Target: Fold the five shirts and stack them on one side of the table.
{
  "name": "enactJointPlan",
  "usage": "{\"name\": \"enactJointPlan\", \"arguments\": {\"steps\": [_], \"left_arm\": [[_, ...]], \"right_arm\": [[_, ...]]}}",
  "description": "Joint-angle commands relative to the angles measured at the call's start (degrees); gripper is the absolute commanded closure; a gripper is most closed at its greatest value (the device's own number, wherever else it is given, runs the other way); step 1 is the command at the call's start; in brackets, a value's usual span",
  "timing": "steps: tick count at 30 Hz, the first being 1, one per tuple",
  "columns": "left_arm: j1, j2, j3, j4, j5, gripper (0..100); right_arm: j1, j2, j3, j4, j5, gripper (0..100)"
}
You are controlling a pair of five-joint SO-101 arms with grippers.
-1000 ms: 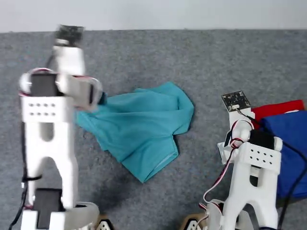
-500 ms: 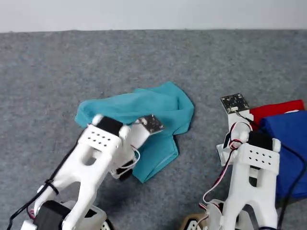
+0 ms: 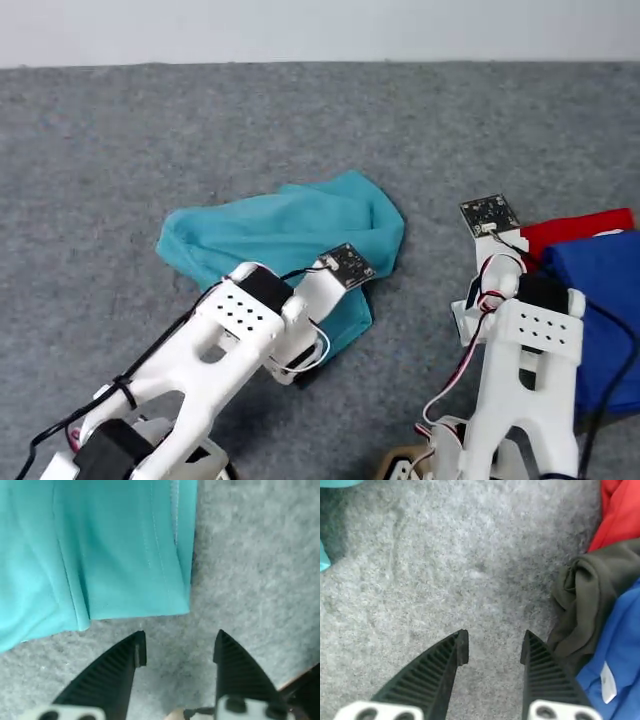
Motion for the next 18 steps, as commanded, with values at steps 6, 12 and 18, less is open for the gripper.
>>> {"name": "enactJointPlan", "arguments": {"steps": [6, 12, 18], "left_arm": [[-14.7, -0.6, -10.4, -2.3, 0.7, 85], [-38.0, -0.6, -18.4, 6.7, 0.7, 88], [-53.3, -0.6, -20.4, 12.4, 0.7, 88]], "right_arm": [[-5.8, -0.9, -0.6, -2.4, 0.3, 81.9], [-28.8, -0.8, -2.9, -2.7, 0.2, 81.9], [-46.4, 2.6, -13.0, -2.3, -1.9, 81.9]]}}
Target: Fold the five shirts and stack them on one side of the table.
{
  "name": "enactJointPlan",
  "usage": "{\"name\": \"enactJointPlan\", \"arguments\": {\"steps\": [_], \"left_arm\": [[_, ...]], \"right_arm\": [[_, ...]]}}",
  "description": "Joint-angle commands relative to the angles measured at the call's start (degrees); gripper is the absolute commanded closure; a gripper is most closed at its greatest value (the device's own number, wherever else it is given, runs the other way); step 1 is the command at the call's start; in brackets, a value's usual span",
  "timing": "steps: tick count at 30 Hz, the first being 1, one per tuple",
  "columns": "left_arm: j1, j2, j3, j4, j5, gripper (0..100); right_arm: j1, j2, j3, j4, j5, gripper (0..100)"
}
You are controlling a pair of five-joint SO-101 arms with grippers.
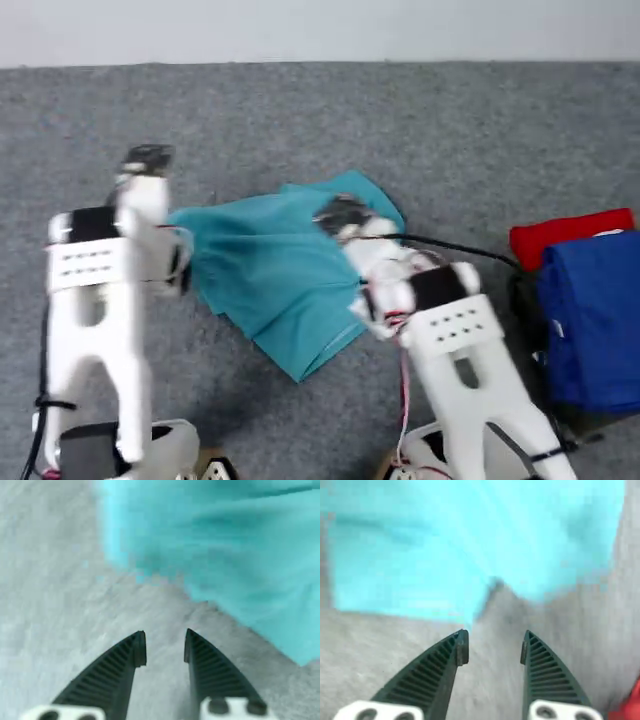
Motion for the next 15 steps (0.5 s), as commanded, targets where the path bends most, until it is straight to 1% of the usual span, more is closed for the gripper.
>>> {"name": "enactJointPlan", "arguments": {"steps": [1, 4, 7, 9, 15], "left_arm": [[-8.2, -0.6, -2.2, 2.0, 0.4, 88], [-12.0, -0.5, -2.2, 2.0, 0.4, 88], [-12.7, -0.4, -2.2, 2.1, 0.4, 88], [-12.4, -0.4, -2.1, 2.1, 0.4, 88], [-12.4, -0.3, -2.1, 2.1, 0.5, 88]], "right_arm": [[-9.5, 4.4, -5.5, -0.6, -1.1, 81.9], [-15.3, 14.3, -7.8, -2.2, -1.6, 81.9], [-21.5, 25.6, -12.9, -2.7, -4.7, 81.7], [-25.0, 32.6, -17.0, -2.5, -5.3, 81.8], [-30.4, 47.3, -27.3, -2.2, -5.5, 81.8]]}}
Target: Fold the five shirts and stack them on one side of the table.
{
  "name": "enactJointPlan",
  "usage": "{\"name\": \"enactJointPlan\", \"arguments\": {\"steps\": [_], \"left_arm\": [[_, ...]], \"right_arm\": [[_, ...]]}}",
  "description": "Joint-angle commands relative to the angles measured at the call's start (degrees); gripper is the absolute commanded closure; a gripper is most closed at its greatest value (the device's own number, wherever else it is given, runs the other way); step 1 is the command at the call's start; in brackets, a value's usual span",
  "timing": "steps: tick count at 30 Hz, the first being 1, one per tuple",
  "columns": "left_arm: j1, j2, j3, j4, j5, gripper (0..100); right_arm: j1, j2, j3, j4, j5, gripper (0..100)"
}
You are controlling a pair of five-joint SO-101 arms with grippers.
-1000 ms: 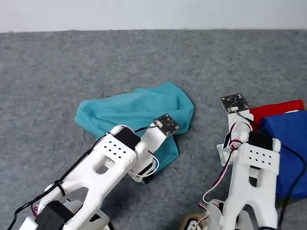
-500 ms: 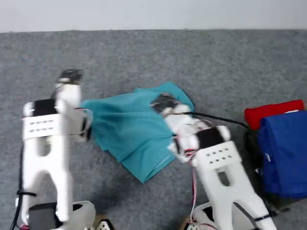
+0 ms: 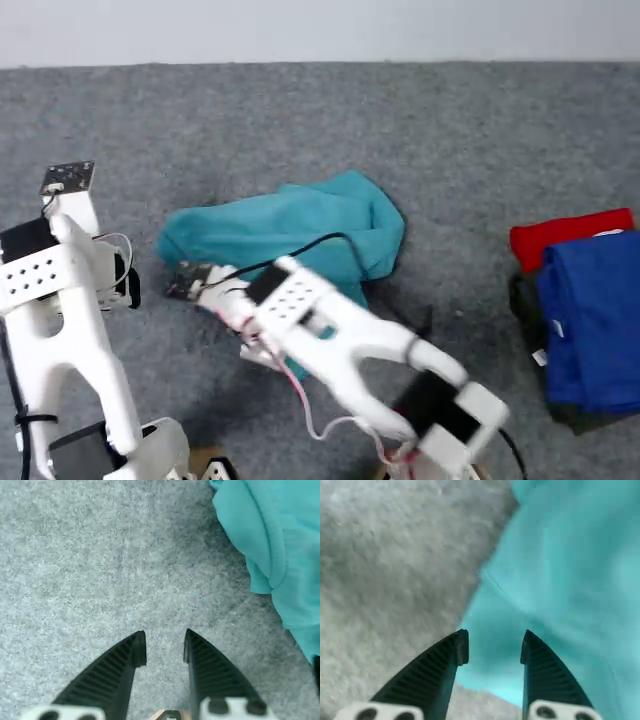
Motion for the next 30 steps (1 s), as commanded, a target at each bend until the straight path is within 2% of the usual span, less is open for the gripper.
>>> {"name": "enactJointPlan", "arguments": {"steps": [1, 8, 14, 20, 30], "left_arm": [[-0.4, -0.3, -1.9, 0.4, 0.7, 88], [-0.4, -0.3, 0.5, 0.0, 0.7, 88], [-0.4, -0.3, 0.5, 0.1, 0.7, 88], [-0.4, -0.3, 0.5, 0.2, 0.7, 88], [-0.4, -0.3, 0.5, 0.2, 0.7, 88]], "right_arm": [[-2.7, 5.8, -6.4, 0.3, -0.6, 81.8], [1.5, 13.2, -10.8, 2.3, -0.4, 82.6], [9.5, 14.3, -10.8, 1.9, -0.4, 95.0], [18.4, 14.1, -10.9, 1.9, -0.4, 99.0], [31.9, 0.6, -18.2, 6.5, -0.5, 99.0]]}}
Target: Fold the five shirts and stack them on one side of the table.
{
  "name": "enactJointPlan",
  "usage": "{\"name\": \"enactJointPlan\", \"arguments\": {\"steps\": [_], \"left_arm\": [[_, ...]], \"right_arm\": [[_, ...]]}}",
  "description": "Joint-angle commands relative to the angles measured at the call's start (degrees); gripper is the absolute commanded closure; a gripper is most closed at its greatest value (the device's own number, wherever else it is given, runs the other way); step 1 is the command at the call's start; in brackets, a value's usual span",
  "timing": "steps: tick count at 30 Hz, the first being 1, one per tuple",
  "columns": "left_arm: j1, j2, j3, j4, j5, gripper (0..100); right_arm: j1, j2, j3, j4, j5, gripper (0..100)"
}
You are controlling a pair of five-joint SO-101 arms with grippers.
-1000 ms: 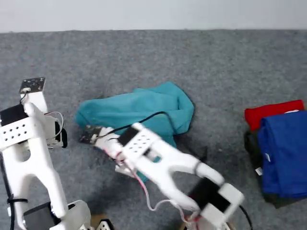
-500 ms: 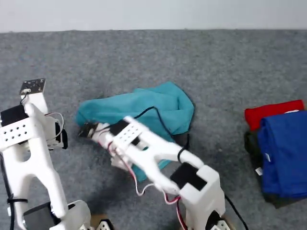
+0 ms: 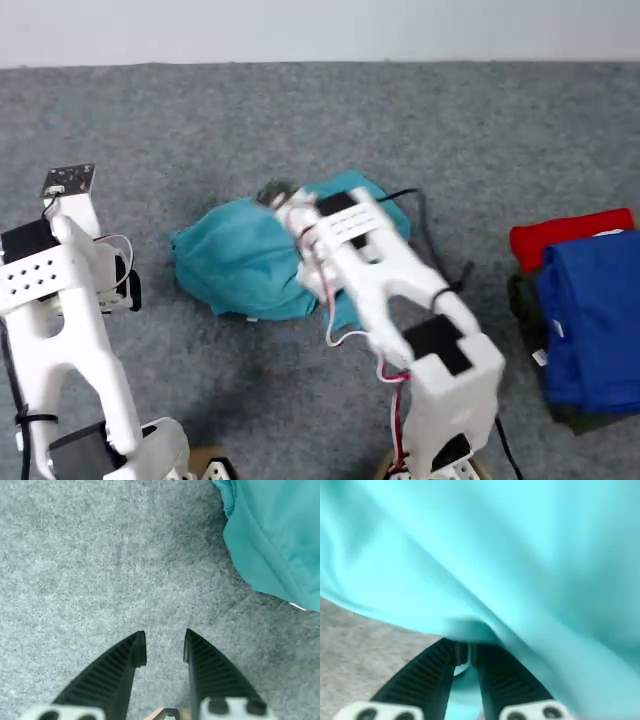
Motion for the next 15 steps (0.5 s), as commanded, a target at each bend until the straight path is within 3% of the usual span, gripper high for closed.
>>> {"name": "enactJointPlan", "arguments": {"steps": [1, 8, 15], "left_arm": [[-0.4, -0.3, -0.2, 0.2, 0.4, 88], [-0.4, -0.2, -0.2, 0.2, 0.4, 88], [-0.4, -0.2, -0.2, 0.2, 0.4, 88]], "right_arm": [[7.4, -9.0, -4.7, 1.0, -0.6, 99.0], [25.7, -13.1, -7.2, -6.9, -1.1, 99.0], [37.6, -9.7, -7.2, -24.7, -12.9, 99.0]]}}
